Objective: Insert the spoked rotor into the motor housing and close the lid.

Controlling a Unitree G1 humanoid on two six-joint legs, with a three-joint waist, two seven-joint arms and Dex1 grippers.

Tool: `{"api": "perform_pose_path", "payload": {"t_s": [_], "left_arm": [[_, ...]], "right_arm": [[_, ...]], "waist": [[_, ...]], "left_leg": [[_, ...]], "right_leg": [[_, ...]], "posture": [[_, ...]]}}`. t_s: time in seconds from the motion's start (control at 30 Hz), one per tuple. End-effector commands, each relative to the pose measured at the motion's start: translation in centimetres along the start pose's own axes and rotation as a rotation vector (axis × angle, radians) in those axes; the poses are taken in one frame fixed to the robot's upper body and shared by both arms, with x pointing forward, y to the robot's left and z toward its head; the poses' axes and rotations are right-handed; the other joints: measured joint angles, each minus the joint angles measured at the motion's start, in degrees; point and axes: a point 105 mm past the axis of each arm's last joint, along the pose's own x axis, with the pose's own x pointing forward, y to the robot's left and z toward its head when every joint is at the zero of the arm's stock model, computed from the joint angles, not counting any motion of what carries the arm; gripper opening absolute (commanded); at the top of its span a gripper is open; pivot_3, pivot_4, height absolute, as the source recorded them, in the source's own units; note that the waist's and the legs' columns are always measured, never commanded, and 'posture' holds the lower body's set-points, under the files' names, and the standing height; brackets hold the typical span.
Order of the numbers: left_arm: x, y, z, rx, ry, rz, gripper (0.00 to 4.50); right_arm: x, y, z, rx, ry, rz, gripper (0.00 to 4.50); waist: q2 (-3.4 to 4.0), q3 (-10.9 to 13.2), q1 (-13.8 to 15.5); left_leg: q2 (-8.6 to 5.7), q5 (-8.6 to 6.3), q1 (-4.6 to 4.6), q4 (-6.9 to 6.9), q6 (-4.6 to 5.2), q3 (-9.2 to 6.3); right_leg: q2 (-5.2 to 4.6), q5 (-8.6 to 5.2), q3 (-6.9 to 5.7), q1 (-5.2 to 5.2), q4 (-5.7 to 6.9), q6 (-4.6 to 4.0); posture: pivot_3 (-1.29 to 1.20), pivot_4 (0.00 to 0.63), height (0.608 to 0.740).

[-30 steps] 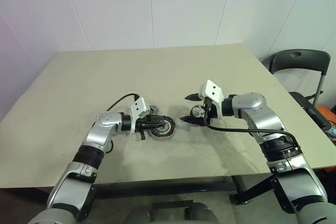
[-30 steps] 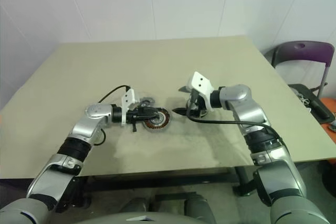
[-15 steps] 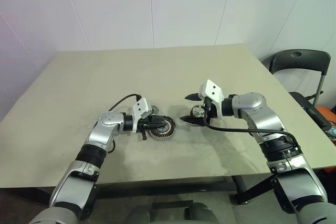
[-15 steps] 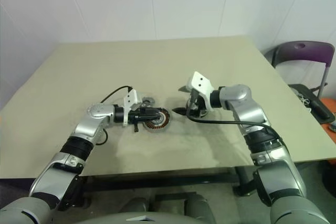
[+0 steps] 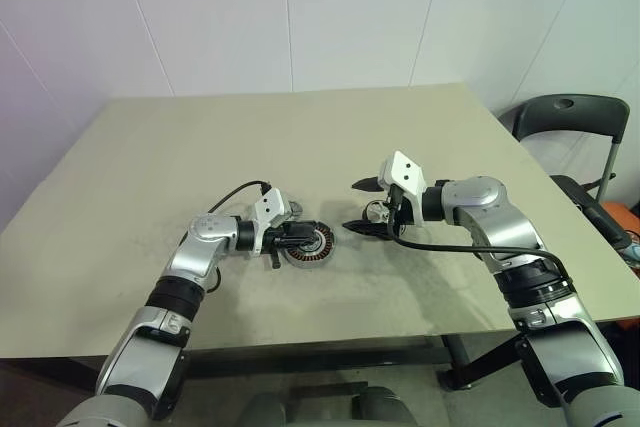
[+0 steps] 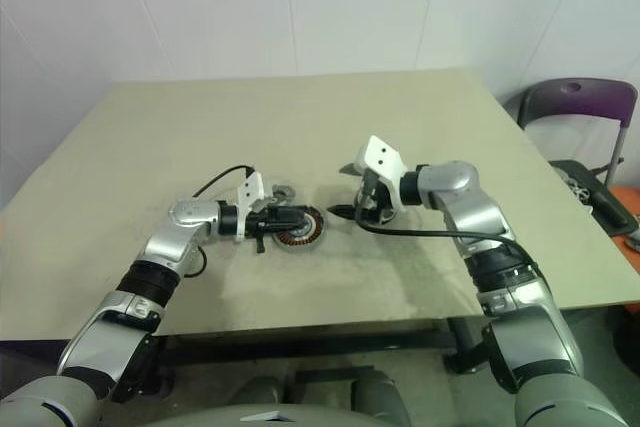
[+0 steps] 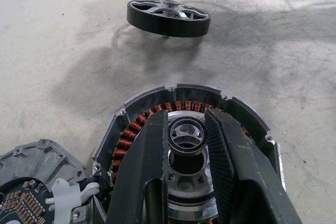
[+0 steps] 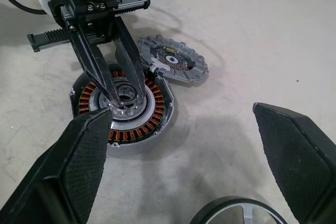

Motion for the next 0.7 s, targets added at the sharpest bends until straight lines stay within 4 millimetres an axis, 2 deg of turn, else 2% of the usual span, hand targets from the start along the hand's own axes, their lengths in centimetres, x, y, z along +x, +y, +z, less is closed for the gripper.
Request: {"api": "perform_pose_path", "payload": {"t_s": [0.03, 0.1, 0.17, 0.4, 0.5, 0.7], "left_arm": [[-0.2, 0.5, 1.3, 0.034, -0.030, 0.008, 0.68], [-0.2, 0.4, 1.3, 0.033, -0.028, 0.003, 0.68], [-0.3, 0.5, 1.3, 0.040, -0.029, 0.015, 1.43], [-0.4, 0.6, 1.4, 0.034, -0.037, 0.023, 3.61], [-0.6, 0.8, 2.2, 0.046, -0.058, 0.030, 4.48], [-2.2, 1.1, 5.1, 0.129, -0.114, 0.054, 4.48]], "right_arm": [[-0.5, -0.3, 1.5, -0.043, -0.041, -0.015, 4.50], [-0.5, -0.3, 1.6, -0.043, -0.042, -0.014, 4.50], [-0.4, -0.3, 1.6, -0.043, -0.042, -0.012, 4.50], [-0.3, -0.3, 1.7, -0.044, -0.046, -0.009, 4.50], [-0.3, -0.3, 1.7, -0.045, -0.047, -0.008, 4.50], [-0.3, -0.3, 2.0, -0.041, -0.059, -0.009, 4.50]], "waist": [[0.00, 0.00, -0.01], [0.00, 0.00, -0.01], [0.00, 0.00, -0.01], [0.00, 0.00, -0.01], [0.00, 0.00, -0.01], [0.00, 0.00, -0.07]], "left_leg": [[0.00, 0.00, 0.00, 0.00, 0.00, 0.00], [0.00, 0.00, 0.00, 0.00, 0.00, 0.00], [0.00, 0.00, 0.00, 0.00, 0.00, 0.00], [0.00, 0.00, 0.00, 0.00, 0.00, 0.00], [0.00, 0.00, 0.00, 0.00, 0.00, 0.00], [0.00, 0.00, -0.01, 0.00, 0.00, 0.00]], "right_leg": [[0.00, 0.00, 0.00, 0.00, 0.00, 0.00], [0.00, 0.00, 0.00, 0.00, 0.00, 0.00], [0.00, 0.00, 0.00, 0.00, 0.00, 0.00], [0.00, 0.00, 0.00, 0.00, 0.00, 0.00], [0.00, 0.00, 0.00, 0.00, 0.00, 0.00], [0.00, 0.00, 0.00, -0.01, 0.01, 0.00]], "posture": [[0.00, 0.000, 0.740], [0.00, 0.000, 0.740], [0.00, 0.000, 0.740], [0.00, 0.000, 0.740], [0.00, 0.000, 0.740], [0.00, 0.000, 0.740]]}}
